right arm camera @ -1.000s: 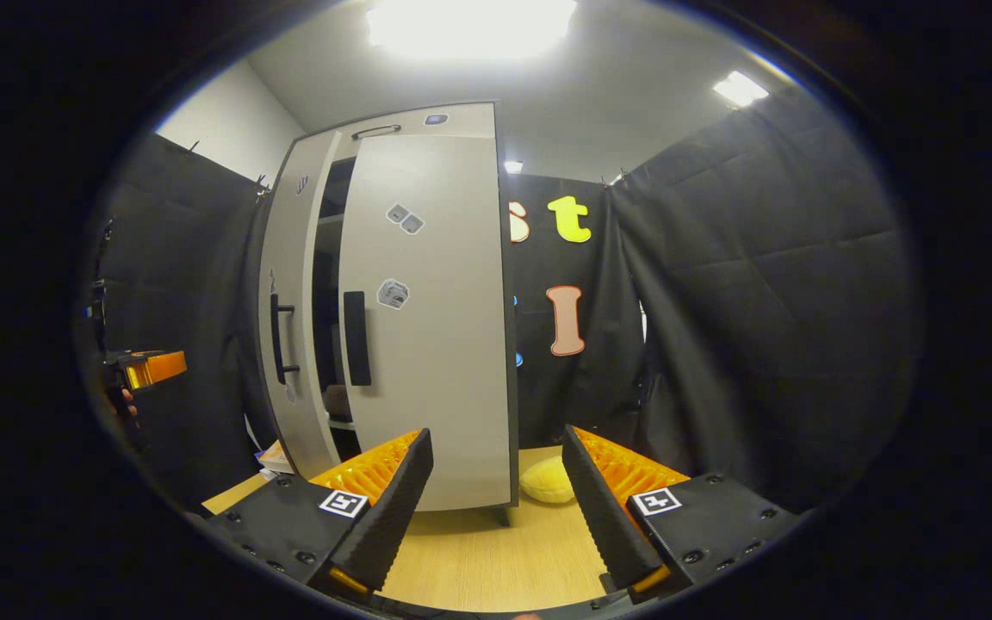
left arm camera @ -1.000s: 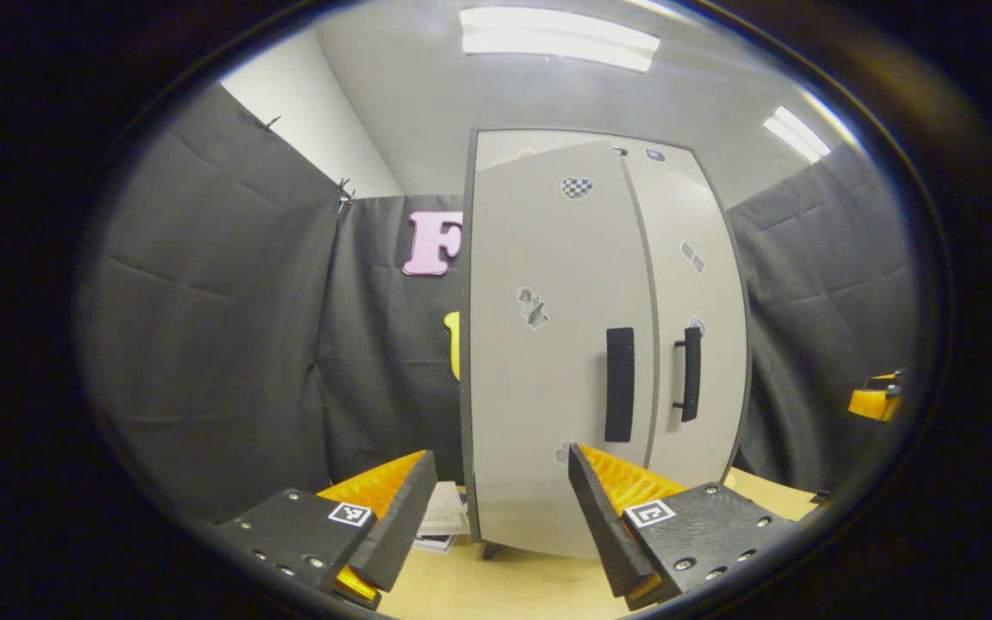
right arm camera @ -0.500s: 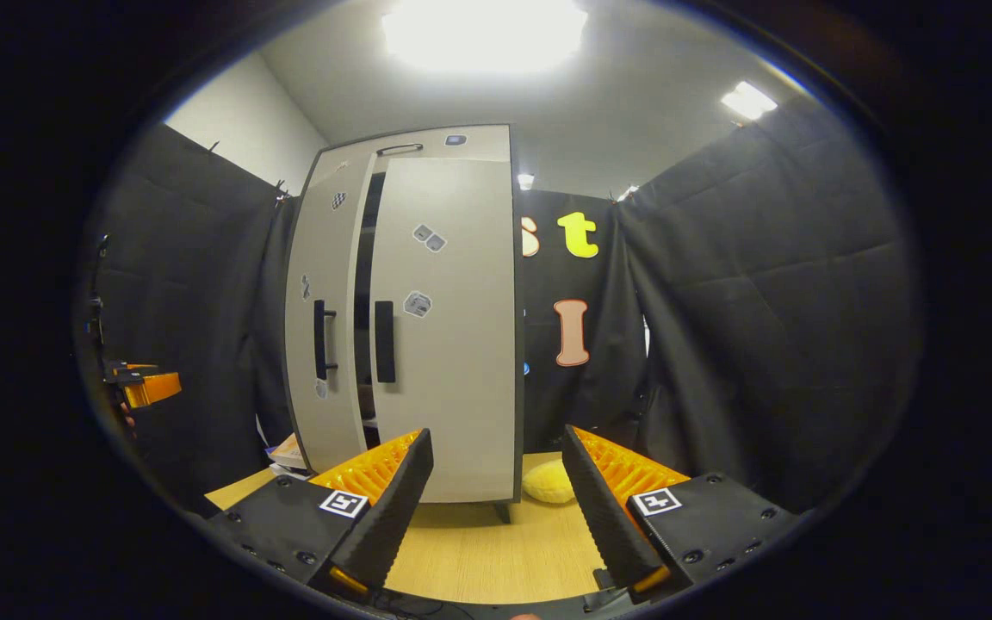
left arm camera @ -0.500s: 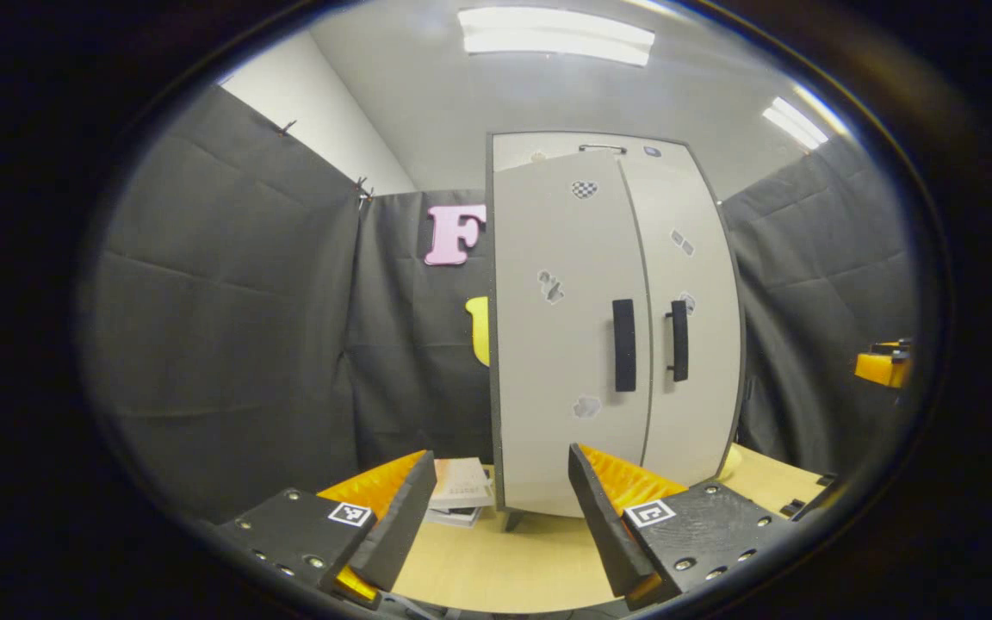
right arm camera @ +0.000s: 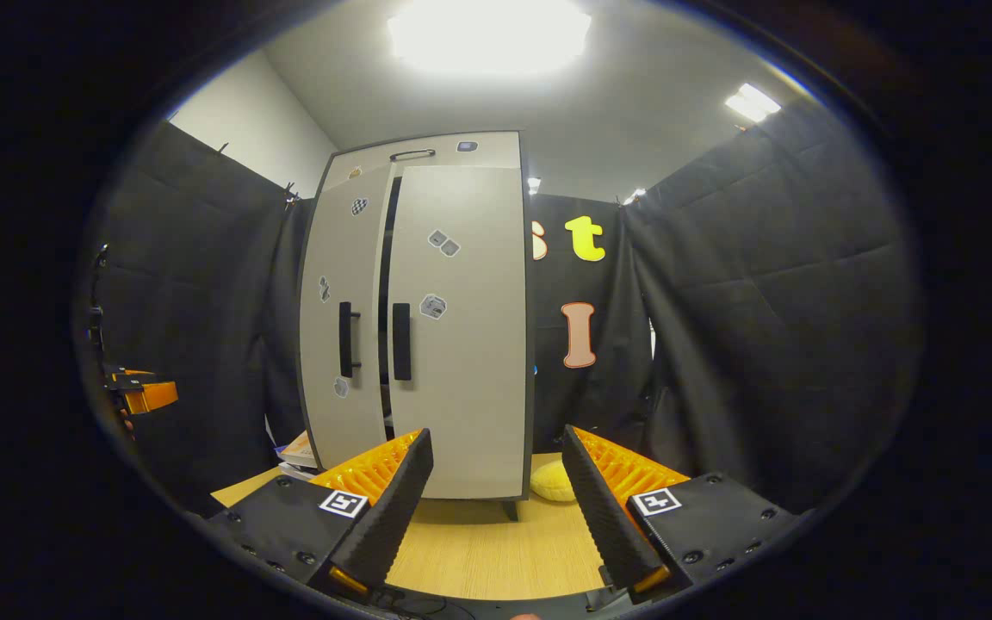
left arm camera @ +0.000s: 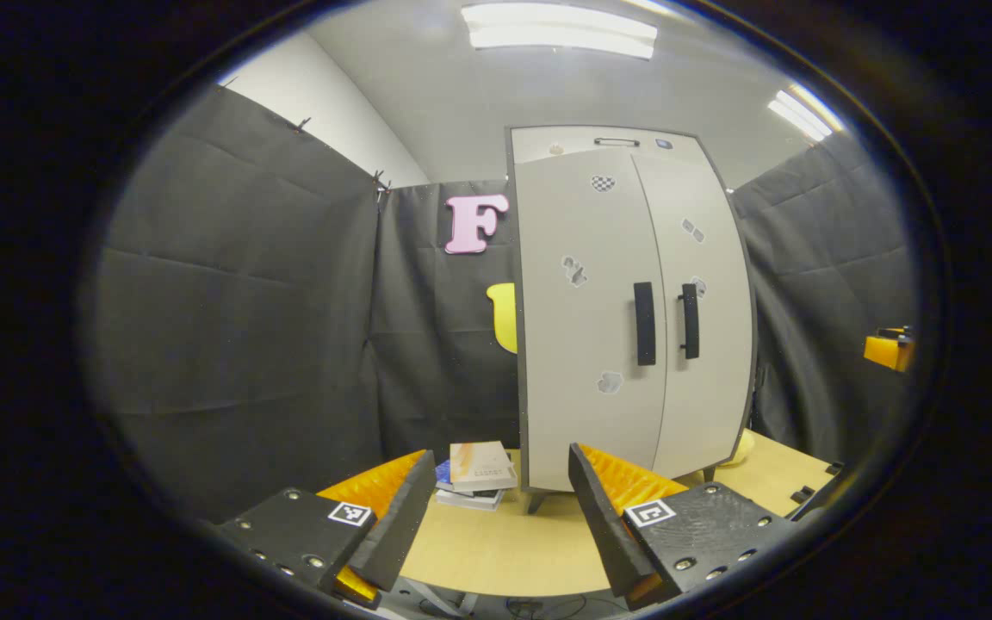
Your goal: Grab one shoe with the right hand and put it into the shoe cabinet, grab the other shoe with the left hand and put it into the shoe cabinet; then close the right door with the right hand and the left door with the left hand.
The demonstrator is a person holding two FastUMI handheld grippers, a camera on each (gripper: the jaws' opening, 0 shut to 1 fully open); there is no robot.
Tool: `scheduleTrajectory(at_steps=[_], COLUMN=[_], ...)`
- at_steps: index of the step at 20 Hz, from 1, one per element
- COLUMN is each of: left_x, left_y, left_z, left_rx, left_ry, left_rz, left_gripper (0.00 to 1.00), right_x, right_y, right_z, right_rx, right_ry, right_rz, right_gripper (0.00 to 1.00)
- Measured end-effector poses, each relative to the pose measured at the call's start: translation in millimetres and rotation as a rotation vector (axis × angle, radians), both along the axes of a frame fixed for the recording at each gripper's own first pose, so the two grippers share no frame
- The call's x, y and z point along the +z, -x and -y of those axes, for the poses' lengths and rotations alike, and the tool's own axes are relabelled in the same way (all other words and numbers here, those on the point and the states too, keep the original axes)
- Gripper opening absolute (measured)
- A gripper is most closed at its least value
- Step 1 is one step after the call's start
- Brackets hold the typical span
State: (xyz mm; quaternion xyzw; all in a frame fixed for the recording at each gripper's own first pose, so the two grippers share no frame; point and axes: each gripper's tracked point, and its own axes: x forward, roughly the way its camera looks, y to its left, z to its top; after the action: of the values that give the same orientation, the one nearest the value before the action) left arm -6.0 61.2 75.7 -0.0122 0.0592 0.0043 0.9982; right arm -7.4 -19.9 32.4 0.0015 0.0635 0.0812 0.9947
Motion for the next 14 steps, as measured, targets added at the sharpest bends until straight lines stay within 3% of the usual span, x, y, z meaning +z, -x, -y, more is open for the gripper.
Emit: scheduleTrajectory(at_steps=[1, 14], left_x=[1.5, 3.4], left_y=[-0.3, -8.4], left_z=[-0.7, 10.1], left_rx=[0.001, 0.01], left_ry=[-0.002, -0.014], left_rz=[0.003, 0.006], left_gripper=[0.9, 0.93], right_x=[0.0, 1.4], right_y=[-0.3, -5.8], right_z=[0.0, 8.4], right_rx=[0.0, -0.003], right_ry=[0.0, -0.003], right_rz=[0.0, 0.007], right_gripper=[0.92, 0.95])
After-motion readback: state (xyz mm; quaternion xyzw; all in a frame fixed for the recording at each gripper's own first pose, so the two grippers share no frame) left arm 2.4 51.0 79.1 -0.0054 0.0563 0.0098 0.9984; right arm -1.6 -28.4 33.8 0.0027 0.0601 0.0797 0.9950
